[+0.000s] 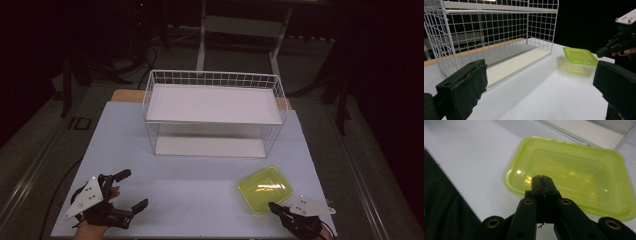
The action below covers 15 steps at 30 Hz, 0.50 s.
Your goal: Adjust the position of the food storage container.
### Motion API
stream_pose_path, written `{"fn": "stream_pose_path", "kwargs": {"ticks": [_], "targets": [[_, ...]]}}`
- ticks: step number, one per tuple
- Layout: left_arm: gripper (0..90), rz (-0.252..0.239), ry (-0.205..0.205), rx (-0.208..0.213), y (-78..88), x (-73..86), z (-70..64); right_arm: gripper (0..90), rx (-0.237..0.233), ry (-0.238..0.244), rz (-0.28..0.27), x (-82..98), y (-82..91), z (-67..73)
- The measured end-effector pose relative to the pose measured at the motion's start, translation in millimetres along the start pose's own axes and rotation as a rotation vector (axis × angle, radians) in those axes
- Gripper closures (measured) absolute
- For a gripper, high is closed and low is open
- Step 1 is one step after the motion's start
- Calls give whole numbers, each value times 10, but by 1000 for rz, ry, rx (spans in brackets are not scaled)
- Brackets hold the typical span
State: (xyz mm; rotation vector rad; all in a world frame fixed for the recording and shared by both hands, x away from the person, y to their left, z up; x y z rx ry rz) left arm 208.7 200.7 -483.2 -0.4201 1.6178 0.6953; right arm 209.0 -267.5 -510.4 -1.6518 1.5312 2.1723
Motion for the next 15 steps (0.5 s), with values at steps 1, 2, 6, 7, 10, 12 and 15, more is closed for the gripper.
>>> {"fn": "stream_pose_path", "kwargs": {"ticks": [1, 2, 6, 7, 10, 12, 15], "targets": [[0, 1, -1, 2, -7, 1, -4, 900, 4, 15, 20, 28, -14, 7], [0, 1, -1, 2, -7, 1, -4, 900, 4, 15, 20, 28, -14, 7], [0, 4, -8, 7, -19, 2, -16, 900, -11, 18, 38, 51, -75, 12], [0, 6, -11, 7, -21, 4, -19, 900, -5, 21, 41, 37, -88, 7], [0, 5, -5, 7, -23, 5, -15, 900, -10, 26, 36, 6, -116, -8], [0, 4, -2, 7, -23, 6, -13, 900, -11, 30, 39, -19, -142, -17], [0, 4, -7, 10, -21, 2, -20, 900, -21, 48, 43, -67, -194, -19]]}}
Point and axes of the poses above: each handheld gripper's, and its own axes: y roughly backward along the jaws, x roughly out of its underside, z roughly to its left, the point moved 4 cm from there along -y, roughly forward along the jaws, and after that the axes turned 4 degrees about z, right-handed, at the moved point
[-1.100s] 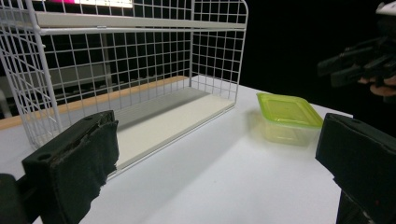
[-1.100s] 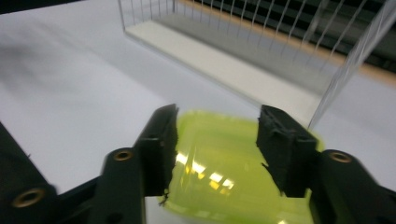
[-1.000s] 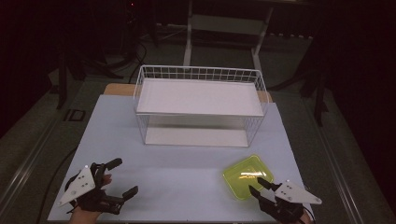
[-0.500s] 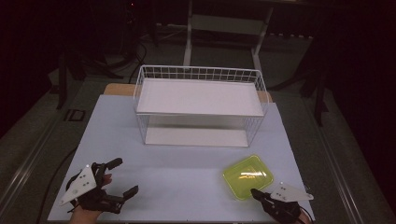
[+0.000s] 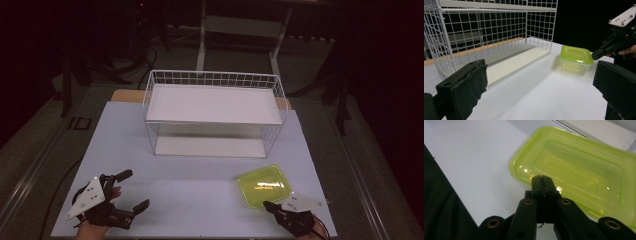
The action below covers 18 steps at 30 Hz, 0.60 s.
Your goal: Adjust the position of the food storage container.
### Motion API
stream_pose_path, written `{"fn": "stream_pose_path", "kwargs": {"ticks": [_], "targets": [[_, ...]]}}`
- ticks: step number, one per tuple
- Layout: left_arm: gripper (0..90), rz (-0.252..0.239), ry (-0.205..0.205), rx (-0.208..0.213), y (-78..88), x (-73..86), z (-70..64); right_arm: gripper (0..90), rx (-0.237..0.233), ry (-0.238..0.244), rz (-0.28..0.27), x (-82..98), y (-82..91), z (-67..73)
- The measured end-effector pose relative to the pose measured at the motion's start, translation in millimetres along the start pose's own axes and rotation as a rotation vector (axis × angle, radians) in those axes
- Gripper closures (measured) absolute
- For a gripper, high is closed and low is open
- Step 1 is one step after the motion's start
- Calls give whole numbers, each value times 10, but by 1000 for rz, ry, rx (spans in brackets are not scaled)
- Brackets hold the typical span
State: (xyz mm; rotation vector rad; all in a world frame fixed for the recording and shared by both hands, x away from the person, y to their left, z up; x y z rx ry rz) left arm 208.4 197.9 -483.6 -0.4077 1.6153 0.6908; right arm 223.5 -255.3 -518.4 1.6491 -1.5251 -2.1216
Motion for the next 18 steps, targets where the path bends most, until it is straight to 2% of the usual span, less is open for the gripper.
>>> {"fn": "stream_pose_path", "kwargs": {"ticks": [6, 13, 15, 18], "targets": [[0, 1, -2, 1, 1, -1, -5, 900, -26, 16, 6, -94, -117, -14], [0, 0, -5, 0, 2, 1, -5, 900, -43, 4, 1, -171, -239, -66], [0, 1, -4, 1, 2, 1, -6, 900, -46, 4, 1, -178, -245, -68], [0, 0, -5, 3, -1, 0, -10, 900, -20, 3, -26, -198, -175, -119]]}}
Point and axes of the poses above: each handheld gripper's, and its own axes: y roughly backward along the jaws, x roughly out of its underside, z roughly to its left, the point moved 4 cm from there along -y, roughly forward along the jaws, and after that the axes turned 4 degrees about z, right-handed, at the moved point
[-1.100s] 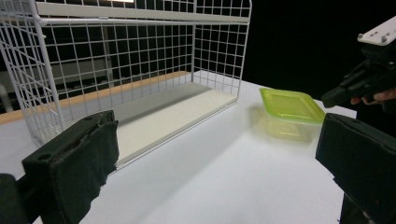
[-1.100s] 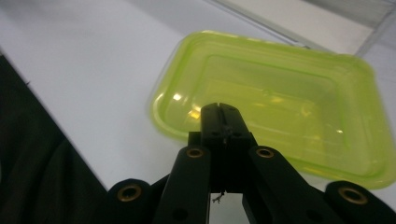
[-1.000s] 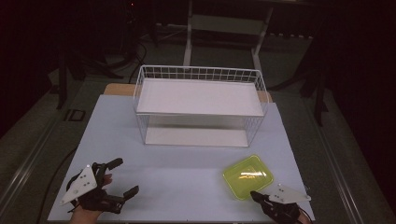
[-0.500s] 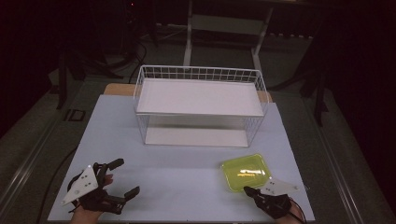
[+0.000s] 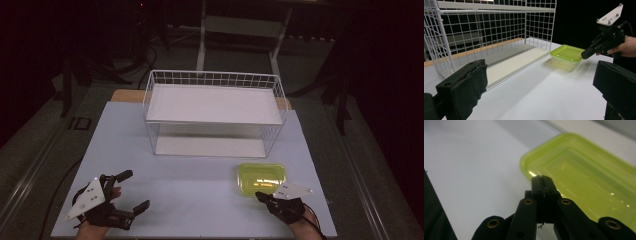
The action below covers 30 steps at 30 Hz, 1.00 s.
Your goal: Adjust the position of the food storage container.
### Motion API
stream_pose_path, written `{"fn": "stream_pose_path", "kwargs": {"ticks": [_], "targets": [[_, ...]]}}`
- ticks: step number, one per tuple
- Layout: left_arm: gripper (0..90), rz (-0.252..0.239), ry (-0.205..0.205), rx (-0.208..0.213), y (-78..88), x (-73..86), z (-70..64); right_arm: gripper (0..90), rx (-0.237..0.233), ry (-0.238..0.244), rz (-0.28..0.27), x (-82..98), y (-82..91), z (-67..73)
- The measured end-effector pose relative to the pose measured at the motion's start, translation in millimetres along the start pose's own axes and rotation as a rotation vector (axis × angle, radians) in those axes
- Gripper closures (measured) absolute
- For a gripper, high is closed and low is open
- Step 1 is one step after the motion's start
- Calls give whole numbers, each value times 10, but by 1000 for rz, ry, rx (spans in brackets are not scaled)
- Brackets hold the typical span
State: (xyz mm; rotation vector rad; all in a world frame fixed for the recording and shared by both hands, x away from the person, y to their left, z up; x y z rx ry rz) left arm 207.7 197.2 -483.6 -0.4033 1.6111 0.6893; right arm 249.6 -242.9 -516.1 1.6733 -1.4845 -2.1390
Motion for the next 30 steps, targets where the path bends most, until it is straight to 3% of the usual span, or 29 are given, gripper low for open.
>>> {"fn": "stream_pose_path", "kwargs": {"ticks": [5, 6, 7, 10, 16, 22, 30], "targets": [[0, 3, 1, 1, -12, 6, 1, 900, 48, -24, -18, 24, 140, -150], [0, 6, -1, 2, -16, 9, 1, 900, 90, -45, -33, 49, 220, -261], [0, 6, -1, 2, -16, 9, 1, 900, 90, -45, -33, 49, 220, -261], [0, 8, 0, -3, -24, 17, 10, 900, 159, -84, -48, 107, 349, -497], [0, 13, 8, -5, -39, 32, 36, 900, 246, -90, -26, 212, 391, -807], [0, 17, 9, -4, -44, 49, 34, 900, 267, -144, -24, 320, 338, -958], [0, 16, 17, -3, -25, 60, 50, 900, 248, -168, -24, 344, 214, -937]]}}
Point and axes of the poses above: each handheld gripper's, and its own axes: y roughly backward along the jaws, x roughly out of its underside, z roughly to its left, the point moved 4 cm from there along -y, roughly forward along the jaws, and after that the axes turned 4 degrees about z, right-handed, at the moved point
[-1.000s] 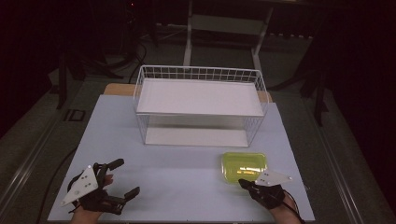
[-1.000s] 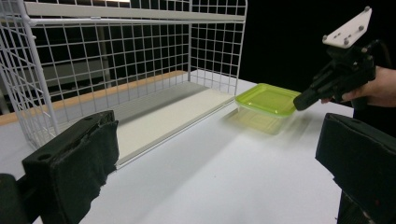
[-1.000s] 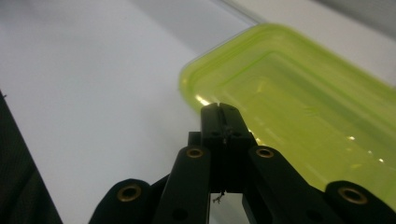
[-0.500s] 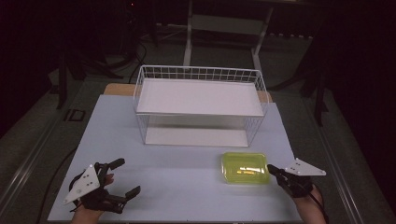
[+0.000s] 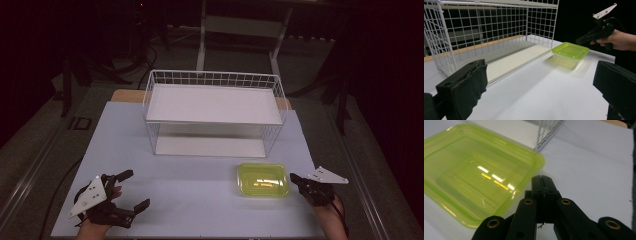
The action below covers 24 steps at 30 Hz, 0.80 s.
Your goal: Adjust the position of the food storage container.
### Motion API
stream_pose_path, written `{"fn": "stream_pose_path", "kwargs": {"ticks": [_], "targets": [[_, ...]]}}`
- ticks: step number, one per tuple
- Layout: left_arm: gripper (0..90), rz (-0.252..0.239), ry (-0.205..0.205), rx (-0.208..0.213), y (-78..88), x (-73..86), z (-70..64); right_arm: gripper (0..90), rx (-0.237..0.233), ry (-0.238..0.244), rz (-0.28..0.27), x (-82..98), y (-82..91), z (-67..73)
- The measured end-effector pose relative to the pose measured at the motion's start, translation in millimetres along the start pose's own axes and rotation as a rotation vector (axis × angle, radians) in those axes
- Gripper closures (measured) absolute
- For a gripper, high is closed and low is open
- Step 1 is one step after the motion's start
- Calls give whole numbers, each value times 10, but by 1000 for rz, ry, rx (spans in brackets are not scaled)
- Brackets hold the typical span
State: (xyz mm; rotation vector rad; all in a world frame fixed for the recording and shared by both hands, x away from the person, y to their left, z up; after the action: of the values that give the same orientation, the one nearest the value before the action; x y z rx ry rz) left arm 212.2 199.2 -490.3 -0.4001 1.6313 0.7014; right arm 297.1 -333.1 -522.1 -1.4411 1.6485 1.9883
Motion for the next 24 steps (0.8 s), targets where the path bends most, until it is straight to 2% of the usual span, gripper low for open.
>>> {"fn": "stream_pose_path", "kwargs": {"ticks": [3, 12, 16, 24], "targets": [[0, 1, 0, 0, 8, 1, -2, 900, 0, 25, 9, -8, -50, 54], [0, 4, -4, -3, 12, -1, -25, 900, -39, 25, 8, -63, -116, 147], [0, 10, 8, -6, 10, 9, -24, 900, -69, 63, 8, -133, -187, 271], [0, 8, 10, -27, 54, 16, -18, 900, -142, 104, 19, -284, -355, 539]]}}
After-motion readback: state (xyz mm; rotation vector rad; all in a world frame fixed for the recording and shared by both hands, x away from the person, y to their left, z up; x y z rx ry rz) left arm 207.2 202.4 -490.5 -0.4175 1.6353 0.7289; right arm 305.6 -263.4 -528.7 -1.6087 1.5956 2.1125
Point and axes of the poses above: each handheld gripper's, and its own axes: y roughly backward along the jaws, x roughly out of its underside, z roughly to its left, the point moved 4 cm from there along -y, roughly forward along the jaws, and after that the axes turned 4 degrees about z, right-handed, at the moved point
